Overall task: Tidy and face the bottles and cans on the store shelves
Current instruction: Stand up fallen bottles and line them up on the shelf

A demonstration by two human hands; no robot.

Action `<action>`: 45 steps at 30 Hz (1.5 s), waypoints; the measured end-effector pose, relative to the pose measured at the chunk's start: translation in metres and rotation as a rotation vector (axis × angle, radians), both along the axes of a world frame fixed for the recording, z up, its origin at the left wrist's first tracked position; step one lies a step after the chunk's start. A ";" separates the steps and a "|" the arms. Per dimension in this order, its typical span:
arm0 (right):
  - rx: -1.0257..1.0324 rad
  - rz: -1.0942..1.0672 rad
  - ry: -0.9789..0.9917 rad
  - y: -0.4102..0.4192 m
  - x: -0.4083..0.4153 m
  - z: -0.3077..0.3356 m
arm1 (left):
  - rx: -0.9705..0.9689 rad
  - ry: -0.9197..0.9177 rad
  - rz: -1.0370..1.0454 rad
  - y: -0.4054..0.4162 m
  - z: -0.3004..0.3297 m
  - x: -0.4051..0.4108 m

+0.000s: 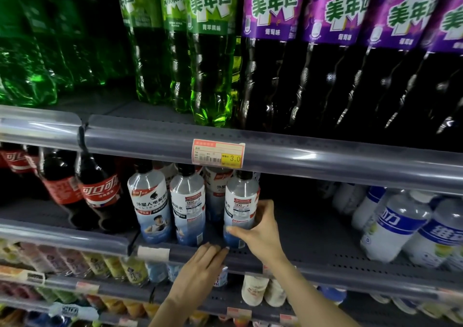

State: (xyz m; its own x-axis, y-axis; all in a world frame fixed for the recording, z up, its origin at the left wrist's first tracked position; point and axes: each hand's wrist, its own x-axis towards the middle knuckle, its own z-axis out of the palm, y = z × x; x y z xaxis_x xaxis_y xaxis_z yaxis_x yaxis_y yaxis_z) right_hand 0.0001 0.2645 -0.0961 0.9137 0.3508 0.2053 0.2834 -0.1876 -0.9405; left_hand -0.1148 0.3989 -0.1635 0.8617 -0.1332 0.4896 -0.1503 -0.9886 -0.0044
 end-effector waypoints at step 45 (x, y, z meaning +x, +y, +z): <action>-0.858 -0.204 0.264 -0.402 -0.025 -0.018 | 0.005 1.032 -0.268 -0.347 0.076 0.139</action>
State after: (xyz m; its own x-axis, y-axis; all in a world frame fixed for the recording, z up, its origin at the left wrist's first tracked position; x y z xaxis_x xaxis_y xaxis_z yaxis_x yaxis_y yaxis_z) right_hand -0.0250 -0.1372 -0.1140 0.9548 0.1138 -0.2746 -0.0355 -0.8736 -0.4854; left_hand 0.0239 0.0514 -0.0870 0.8016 -0.3799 -0.4616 -0.2962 -0.9231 0.2454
